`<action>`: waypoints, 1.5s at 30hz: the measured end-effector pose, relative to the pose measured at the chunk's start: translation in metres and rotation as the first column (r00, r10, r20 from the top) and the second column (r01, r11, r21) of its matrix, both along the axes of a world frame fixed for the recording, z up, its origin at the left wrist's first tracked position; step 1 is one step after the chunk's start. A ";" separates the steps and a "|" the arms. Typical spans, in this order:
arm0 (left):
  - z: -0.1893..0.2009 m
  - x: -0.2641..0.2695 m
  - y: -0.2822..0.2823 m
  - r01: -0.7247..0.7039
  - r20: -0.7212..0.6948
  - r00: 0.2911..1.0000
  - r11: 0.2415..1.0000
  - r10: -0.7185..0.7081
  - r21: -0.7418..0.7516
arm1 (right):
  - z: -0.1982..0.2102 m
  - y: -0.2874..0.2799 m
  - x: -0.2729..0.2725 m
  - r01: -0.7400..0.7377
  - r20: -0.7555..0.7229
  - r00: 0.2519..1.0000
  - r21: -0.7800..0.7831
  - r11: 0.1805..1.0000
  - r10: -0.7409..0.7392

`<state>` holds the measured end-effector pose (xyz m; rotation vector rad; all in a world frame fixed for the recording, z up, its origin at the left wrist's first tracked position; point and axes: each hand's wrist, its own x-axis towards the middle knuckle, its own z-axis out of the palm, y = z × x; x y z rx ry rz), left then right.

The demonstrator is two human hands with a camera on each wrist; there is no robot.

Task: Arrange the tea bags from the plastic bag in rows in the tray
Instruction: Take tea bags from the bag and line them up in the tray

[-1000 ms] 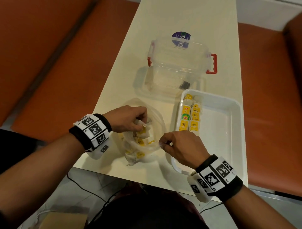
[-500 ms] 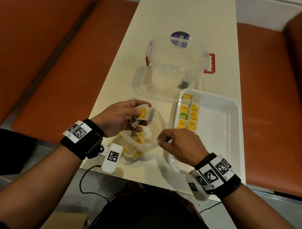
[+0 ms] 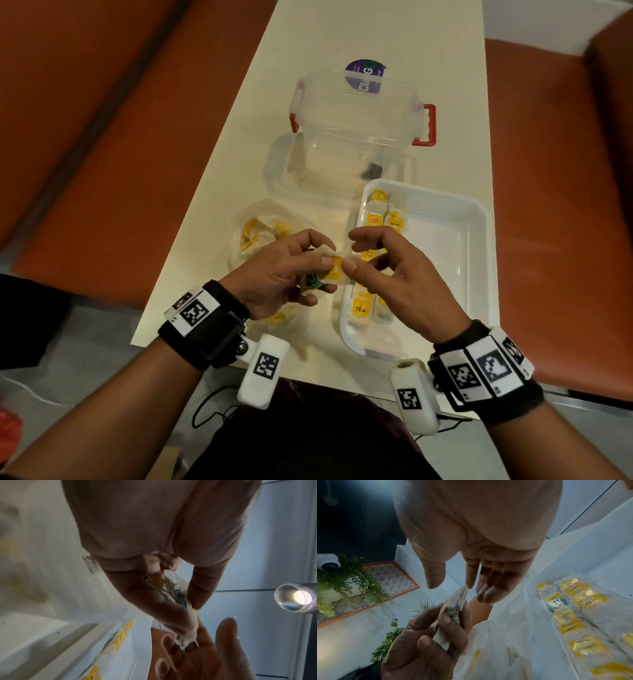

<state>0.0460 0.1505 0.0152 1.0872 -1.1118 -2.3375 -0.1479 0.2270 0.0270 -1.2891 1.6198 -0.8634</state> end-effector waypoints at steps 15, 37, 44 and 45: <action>0.006 -0.046 0.010 -0.071 -0.024 0.997 0.995 0.073 0.066 | -0.003 0.013 -0.032 0.183 0.335 0.920 0.086 0.979 -0.202; -0.009 -0.076 0.028 0.139 0.209 0.975 0.951 -0.081 -0.278 | -0.002 0.022 -0.062 0.157 0.207 0.962 0.112 0.981 -0.178; -0.015 -0.073 0.034 0.236 0.339 0.932 0.927 -0.131 -0.292 | 0.000 0.025 -0.072 -0.009 0.013 1.000 0.188 0.982 0.006; -0.015 -0.070 0.034 0.229 0.341 0.932 0.930 -0.123 -0.288 | -0.002 0.026 -0.073 -0.018 -0.010 1.000 0.208 0.978 0.020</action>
